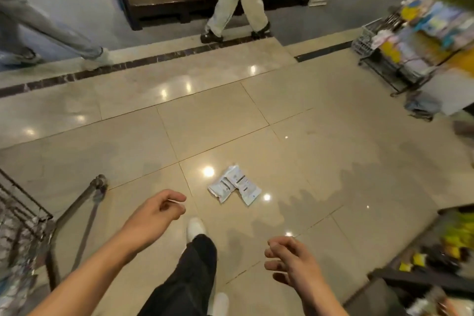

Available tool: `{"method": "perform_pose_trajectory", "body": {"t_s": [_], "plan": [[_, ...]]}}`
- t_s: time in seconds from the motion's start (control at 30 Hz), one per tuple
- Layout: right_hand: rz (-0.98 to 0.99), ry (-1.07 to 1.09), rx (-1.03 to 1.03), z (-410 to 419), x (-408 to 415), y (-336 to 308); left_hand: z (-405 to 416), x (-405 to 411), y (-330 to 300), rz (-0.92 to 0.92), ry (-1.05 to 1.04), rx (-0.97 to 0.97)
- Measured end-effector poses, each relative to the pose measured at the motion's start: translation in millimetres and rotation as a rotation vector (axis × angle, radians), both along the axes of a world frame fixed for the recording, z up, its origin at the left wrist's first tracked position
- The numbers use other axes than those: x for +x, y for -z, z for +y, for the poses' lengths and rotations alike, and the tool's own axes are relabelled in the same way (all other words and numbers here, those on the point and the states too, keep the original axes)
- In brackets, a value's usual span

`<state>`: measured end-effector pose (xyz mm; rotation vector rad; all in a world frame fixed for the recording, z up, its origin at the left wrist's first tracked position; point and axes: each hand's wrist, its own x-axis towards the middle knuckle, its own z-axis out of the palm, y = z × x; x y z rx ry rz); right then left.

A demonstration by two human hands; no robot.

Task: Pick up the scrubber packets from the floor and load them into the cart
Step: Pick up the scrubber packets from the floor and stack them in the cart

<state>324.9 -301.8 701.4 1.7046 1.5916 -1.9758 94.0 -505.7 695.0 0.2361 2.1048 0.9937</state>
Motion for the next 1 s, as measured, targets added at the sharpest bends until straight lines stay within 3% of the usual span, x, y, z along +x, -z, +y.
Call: {"method": "perform_pose_trajectory", "body": {"t_s": [0.3, 0.5, 0.67, 1.0], "plan": [[-0.095, 0.024, 0.075, 104.3, -95.9, 41.5, 129.0, -104.1, 51.6, -0.140, 0.035, -0.032], [-0.137, -0.017, 0.090, 153.2, -180.0, 122.8, 199.1, -174.4, 125.6, -0.133, 0.137, -0.165], [-0.185, -0.105, 0.094, 198.9, -225.5, 245.9, 240.9, -209.6, 240.3, -0.170, 0.215, -0.265], [-0.193, -0.444, 0.189, 273.4, -293.2, 627.8, 281.1, -258.0, 606.1, -0.273, 0.254, -0.367]]}}
